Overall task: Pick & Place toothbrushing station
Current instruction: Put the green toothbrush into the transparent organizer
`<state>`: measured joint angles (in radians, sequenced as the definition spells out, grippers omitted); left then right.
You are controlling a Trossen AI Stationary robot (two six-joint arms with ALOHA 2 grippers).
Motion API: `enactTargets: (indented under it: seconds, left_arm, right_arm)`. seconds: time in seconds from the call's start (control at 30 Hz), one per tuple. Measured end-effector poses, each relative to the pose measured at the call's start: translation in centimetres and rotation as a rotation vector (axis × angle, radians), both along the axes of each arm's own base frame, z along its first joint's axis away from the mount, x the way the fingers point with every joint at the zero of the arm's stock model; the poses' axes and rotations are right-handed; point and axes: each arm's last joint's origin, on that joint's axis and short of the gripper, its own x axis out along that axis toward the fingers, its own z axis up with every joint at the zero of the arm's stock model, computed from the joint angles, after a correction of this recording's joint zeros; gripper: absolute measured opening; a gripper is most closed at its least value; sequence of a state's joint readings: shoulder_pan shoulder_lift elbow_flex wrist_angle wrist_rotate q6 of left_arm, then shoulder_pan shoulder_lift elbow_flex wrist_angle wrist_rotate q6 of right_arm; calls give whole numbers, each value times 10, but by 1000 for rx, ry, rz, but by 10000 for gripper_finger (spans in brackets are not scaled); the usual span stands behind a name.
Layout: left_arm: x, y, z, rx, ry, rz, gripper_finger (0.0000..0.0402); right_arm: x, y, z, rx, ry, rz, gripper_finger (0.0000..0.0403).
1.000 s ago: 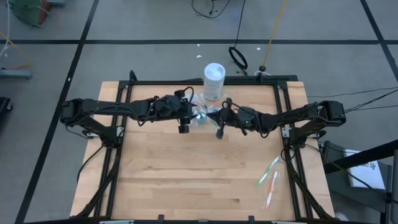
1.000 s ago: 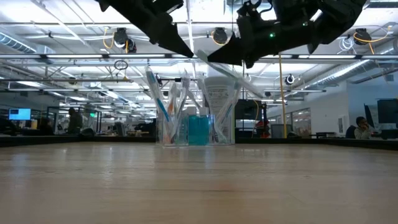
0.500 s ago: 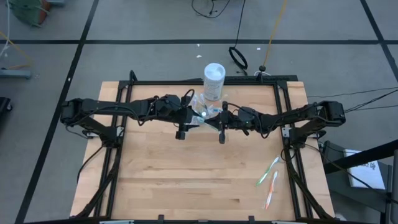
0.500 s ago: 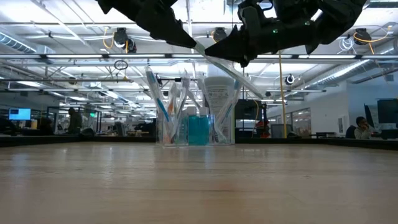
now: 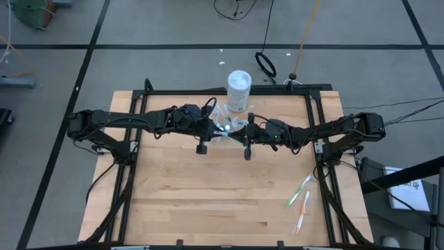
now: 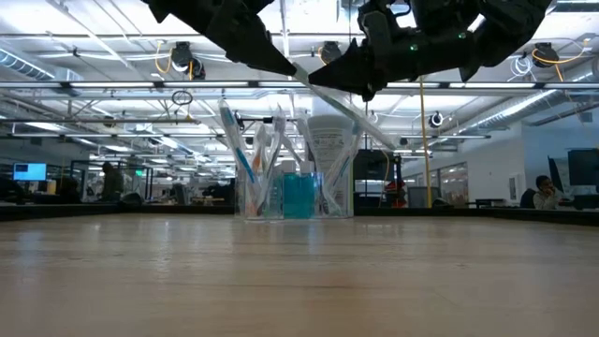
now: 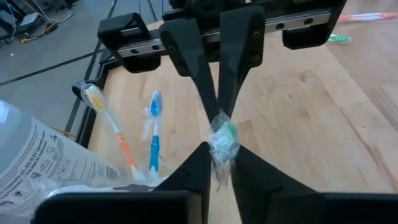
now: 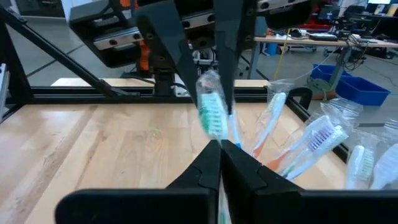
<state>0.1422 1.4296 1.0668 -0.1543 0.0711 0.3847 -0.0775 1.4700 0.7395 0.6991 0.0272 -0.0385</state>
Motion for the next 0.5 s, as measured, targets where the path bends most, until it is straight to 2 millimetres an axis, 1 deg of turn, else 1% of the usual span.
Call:
enactTargets:
  seconds: [0.1,0.2,0.37,0.5]
  left_arm:
    - [0,0,0,0,1,0,32]
    - [0,0,0,0,1,1,19]
    - [0,0,0,0,6,2,18]
    - [0,0,0,1,6,4,13]
  right_arm:
    - [0,0,0,7,0,-2,18]
    - [0,0,0,8,0,-1,39]
    - [0,0,0,8,3,0,83]
    - [-7,1,7,-6,15,0,111]
